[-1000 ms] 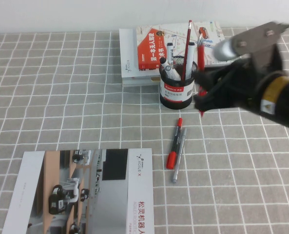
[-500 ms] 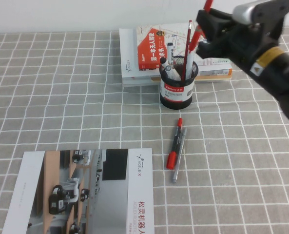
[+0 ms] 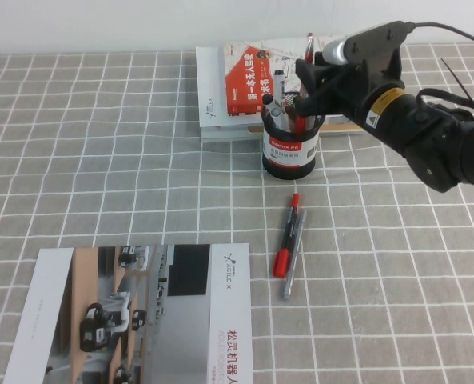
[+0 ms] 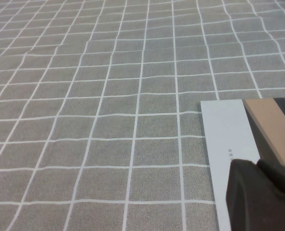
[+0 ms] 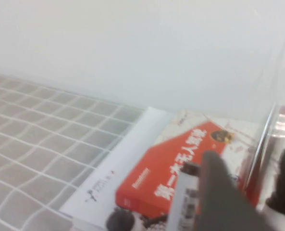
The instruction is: Put the pen into the pen holder
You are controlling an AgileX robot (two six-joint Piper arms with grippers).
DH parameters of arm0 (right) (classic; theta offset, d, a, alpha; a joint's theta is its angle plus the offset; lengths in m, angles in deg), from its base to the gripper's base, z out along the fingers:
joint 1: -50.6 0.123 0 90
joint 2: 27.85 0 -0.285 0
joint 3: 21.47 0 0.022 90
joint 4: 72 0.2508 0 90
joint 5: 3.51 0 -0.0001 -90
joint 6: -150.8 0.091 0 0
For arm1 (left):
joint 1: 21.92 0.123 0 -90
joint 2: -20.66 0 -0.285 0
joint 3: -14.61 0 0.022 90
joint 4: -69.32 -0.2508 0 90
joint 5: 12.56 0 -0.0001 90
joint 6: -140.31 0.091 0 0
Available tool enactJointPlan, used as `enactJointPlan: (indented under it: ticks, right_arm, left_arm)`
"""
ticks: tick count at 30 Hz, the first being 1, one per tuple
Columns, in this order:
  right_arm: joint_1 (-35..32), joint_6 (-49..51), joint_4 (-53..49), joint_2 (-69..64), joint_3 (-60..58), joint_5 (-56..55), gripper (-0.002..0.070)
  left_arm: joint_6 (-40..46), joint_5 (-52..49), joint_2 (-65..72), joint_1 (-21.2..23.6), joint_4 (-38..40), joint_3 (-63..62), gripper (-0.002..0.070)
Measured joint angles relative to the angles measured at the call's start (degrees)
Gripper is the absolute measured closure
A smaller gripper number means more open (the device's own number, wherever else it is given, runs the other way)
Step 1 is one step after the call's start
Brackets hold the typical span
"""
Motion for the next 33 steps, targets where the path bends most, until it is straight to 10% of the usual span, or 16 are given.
enactJointPlan:
  ticks: [5, 13, 33]
  right_arm:
    - [0.0, -1.0, 0.9, 0.9, 0.0, 1.5, 0.0332]
    - [0.1, 9.5, -1.9, 17.5, -6.7, 3.8, 0.0652]
    - [0.2, 19.2, -14.3, 83.2, -36.9, 39.9, 0.0689]
  left_arm:
    - [0.0, 0.0, 0.0, 0.0, 0.0, 0.0, 0.0678]
    - [0.0, 0.0, 0.0, 0.0, 0.0, 0.0, 0.0678]
    - [0.0, 0.0, 0.0, 0.0, 0.0, 0.0, 0.0678]
